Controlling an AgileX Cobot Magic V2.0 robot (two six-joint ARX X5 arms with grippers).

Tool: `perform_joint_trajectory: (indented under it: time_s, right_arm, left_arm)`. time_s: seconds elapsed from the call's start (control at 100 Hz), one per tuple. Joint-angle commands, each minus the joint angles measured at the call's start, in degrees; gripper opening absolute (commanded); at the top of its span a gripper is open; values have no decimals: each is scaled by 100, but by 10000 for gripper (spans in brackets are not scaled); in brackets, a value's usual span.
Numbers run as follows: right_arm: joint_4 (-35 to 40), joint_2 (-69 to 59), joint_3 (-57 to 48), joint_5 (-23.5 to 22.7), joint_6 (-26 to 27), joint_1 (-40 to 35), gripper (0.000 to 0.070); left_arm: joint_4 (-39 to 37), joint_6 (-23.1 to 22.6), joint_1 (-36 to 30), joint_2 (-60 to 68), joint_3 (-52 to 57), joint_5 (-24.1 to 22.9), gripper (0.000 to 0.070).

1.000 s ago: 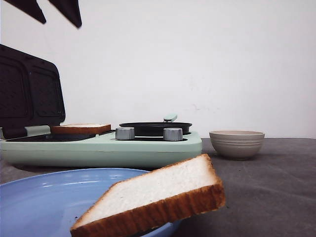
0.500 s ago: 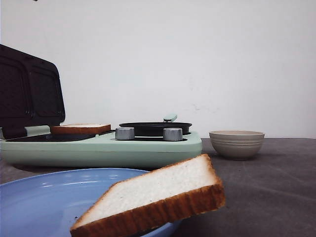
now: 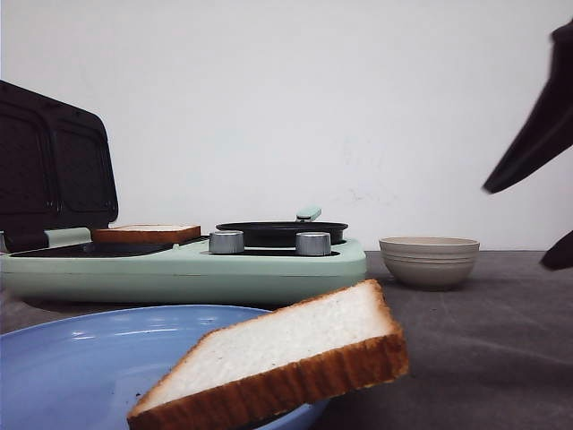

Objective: Make breakfast with bread and shrimp
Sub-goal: 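Grasp the second bread slice on the blue plate with the right gripper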

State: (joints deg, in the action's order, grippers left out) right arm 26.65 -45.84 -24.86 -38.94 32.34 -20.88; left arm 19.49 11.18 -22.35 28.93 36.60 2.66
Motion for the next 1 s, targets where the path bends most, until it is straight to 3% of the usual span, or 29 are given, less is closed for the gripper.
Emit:
perform_joint_trajectory:
  time_s: [0.0,0.12,0.45,0.99]
  right_arm:
    - [-247,-212,-24,83,205,-264,362]
    - [-612,-636,-24,402,278,-667,361]
    - [-1613,-1742,-24,485,483,-1355,361]
    - [-2203,-2470,-24,487,522,-2070,361]
  left_arm:
    - [83,138,-11,-254,-72,-140,550]
    - [533,136,-11,-697,-240,-498,550]
    - [1394,87,-11,-1220,-297,-885,550]
    - [1436,-22,-11,-1257,-297,-935,550]
